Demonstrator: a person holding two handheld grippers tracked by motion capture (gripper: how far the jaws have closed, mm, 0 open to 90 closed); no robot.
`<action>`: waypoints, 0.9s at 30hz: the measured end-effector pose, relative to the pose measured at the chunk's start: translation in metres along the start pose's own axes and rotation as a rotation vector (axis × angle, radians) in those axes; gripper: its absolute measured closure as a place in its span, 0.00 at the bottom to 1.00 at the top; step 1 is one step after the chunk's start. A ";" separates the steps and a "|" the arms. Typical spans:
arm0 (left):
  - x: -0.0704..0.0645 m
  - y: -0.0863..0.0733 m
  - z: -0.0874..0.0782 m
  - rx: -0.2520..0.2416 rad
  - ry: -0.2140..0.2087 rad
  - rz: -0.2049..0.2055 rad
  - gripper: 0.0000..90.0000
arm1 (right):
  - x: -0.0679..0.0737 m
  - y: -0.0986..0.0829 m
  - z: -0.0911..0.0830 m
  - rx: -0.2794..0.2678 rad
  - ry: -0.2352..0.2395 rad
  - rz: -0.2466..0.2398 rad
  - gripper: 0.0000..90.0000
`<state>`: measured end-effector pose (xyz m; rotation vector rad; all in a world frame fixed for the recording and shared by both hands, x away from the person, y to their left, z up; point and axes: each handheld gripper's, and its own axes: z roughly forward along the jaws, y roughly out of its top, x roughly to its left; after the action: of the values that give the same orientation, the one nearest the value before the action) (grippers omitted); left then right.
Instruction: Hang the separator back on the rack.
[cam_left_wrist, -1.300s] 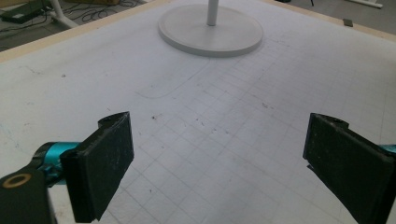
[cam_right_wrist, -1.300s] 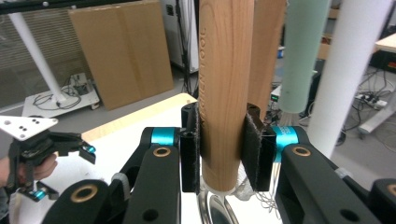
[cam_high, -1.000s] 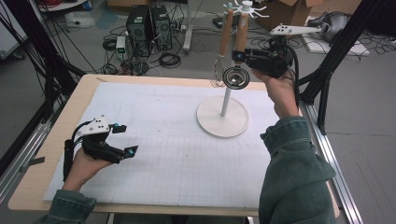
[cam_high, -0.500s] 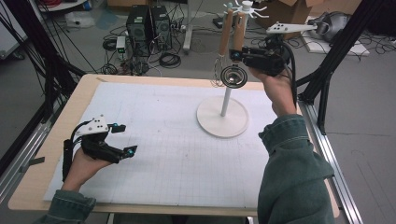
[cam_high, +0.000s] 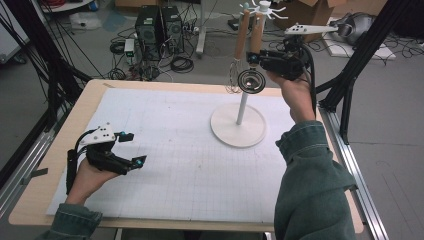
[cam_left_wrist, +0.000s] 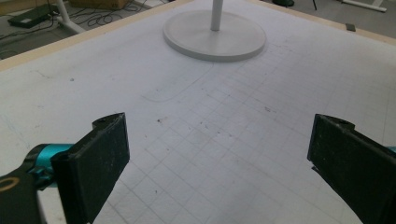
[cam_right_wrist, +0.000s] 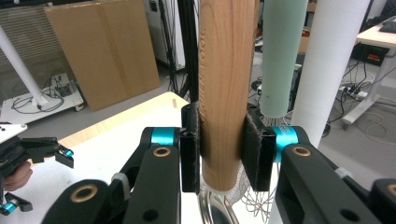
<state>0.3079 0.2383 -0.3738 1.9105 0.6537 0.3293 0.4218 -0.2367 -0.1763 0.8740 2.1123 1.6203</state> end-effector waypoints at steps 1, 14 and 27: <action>0.000 0.000 0.000 0.000 0.001 0.001 0.07 | 0.000 0.000 0.001 0.000 -0.002 -0.005 0.79; 0.000 0.000 -0.001 -0.002 0.004 -0.001 0.07 | -0.004 -0.004 0.003 0.000 -0.027 0.010 0.79; 0.001 0.000 -0.002 -0.005 0.000 0.000 0.07 | 0.000 -0.006 0.000 -0.018 -0.034 -0.001 0.73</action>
<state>0.3080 0.2399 -0.3731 1.9059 0.6529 0.3309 0.4200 -0.2374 -0.1824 0.8880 2.0717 1.6096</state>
